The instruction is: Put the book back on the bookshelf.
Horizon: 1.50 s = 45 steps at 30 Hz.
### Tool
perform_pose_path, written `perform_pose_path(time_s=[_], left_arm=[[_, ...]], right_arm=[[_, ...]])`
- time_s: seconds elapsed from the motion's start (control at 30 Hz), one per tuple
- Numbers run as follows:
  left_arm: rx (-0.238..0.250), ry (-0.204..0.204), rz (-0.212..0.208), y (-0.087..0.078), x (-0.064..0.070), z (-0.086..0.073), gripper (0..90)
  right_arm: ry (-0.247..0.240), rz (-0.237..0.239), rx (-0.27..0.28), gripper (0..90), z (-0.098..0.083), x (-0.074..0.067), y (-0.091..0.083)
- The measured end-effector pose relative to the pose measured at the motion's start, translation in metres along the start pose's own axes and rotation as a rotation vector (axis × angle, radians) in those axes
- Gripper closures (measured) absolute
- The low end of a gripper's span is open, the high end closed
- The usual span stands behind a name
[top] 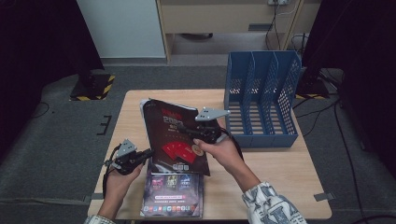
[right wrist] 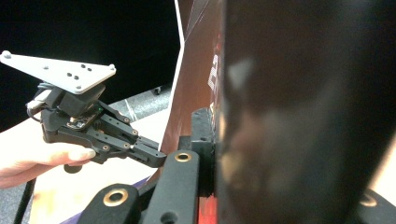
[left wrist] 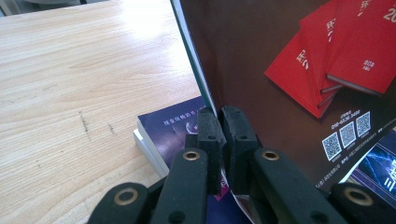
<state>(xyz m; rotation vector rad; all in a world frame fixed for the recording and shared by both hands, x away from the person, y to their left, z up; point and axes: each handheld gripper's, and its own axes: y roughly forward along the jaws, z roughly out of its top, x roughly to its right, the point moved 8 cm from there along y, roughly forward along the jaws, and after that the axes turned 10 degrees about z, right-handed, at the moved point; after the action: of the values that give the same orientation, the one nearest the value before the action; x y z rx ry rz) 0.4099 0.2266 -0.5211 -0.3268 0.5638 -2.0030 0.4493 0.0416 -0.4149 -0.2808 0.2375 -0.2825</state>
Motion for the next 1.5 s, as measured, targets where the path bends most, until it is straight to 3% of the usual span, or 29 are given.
perform_pose_path(time_s=[0.7,1.17,1.5], left_arm=[[0.010,-0.002,-0.003,-0.001,0.000,0.001,86.4],[0.020,-0.003,-0.003,-0.003,0.000,0.002,86.6],[0.025,0.000,-0.003,-0.003,0.000,0.002,86.6]], right_arm=[[-0.014,0.018,-0.002,77.8,0.009,-0.005,-0.001],[-0.007,0.053,0.028,72.5,0.017,-0.009,-0.004],[-0.017,0.052,0.043,72.5,0.023,-0.010,-0.006]])
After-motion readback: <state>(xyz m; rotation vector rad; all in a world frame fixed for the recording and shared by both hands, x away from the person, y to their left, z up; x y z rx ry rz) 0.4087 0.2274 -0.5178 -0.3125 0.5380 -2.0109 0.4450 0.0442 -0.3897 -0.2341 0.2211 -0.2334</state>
